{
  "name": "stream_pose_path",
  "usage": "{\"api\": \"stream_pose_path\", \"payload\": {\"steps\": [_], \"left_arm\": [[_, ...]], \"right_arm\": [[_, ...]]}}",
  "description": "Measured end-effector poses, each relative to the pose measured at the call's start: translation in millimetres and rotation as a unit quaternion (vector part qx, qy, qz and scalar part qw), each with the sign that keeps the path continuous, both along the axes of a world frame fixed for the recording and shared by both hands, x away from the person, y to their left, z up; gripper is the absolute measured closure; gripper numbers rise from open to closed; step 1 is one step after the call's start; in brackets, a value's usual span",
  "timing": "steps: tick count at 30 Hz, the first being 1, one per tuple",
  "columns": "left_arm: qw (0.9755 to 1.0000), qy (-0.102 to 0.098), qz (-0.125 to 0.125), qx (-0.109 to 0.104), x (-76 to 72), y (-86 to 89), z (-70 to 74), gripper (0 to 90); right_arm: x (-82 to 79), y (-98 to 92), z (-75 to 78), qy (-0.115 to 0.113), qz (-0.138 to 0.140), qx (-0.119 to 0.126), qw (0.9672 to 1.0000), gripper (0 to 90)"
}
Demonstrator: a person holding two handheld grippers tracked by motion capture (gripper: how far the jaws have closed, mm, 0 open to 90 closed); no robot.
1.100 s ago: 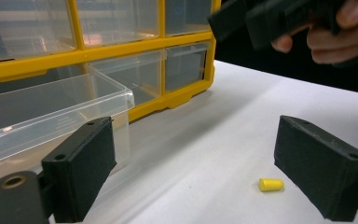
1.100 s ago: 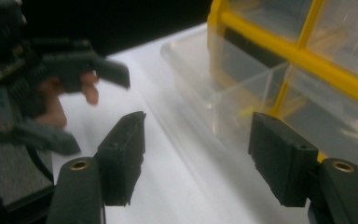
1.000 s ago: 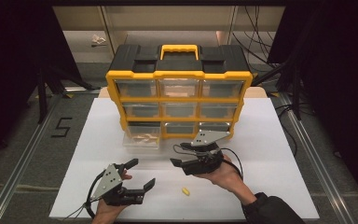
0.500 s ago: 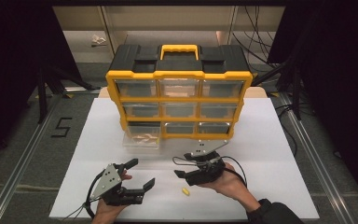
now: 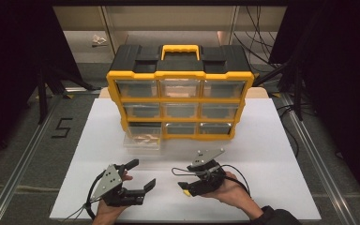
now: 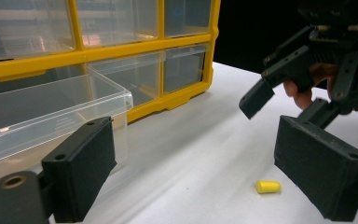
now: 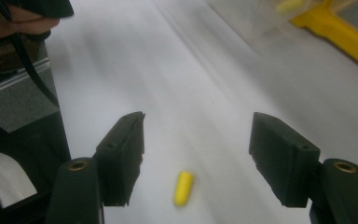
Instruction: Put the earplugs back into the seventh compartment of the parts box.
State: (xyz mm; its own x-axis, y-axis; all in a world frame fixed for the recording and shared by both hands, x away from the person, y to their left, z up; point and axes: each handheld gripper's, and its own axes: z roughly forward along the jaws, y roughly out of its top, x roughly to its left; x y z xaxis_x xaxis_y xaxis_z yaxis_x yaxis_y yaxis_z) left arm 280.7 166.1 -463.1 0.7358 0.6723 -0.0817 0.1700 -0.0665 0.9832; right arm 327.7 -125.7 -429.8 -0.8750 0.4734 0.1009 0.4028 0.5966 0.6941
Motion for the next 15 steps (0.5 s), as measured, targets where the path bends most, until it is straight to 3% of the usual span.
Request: {"api": "stream_pose_path", "payload": {"steps": [15], "left_arm": [[1.0, 0.0, -0.001, 0.001, -0.2, -0.3, 0.0, 12.1]], "right_arm": [[-3.7, 5.2, -23.3, 0.038, 0.008, -0.064, 0.9972, 46.2]]}}
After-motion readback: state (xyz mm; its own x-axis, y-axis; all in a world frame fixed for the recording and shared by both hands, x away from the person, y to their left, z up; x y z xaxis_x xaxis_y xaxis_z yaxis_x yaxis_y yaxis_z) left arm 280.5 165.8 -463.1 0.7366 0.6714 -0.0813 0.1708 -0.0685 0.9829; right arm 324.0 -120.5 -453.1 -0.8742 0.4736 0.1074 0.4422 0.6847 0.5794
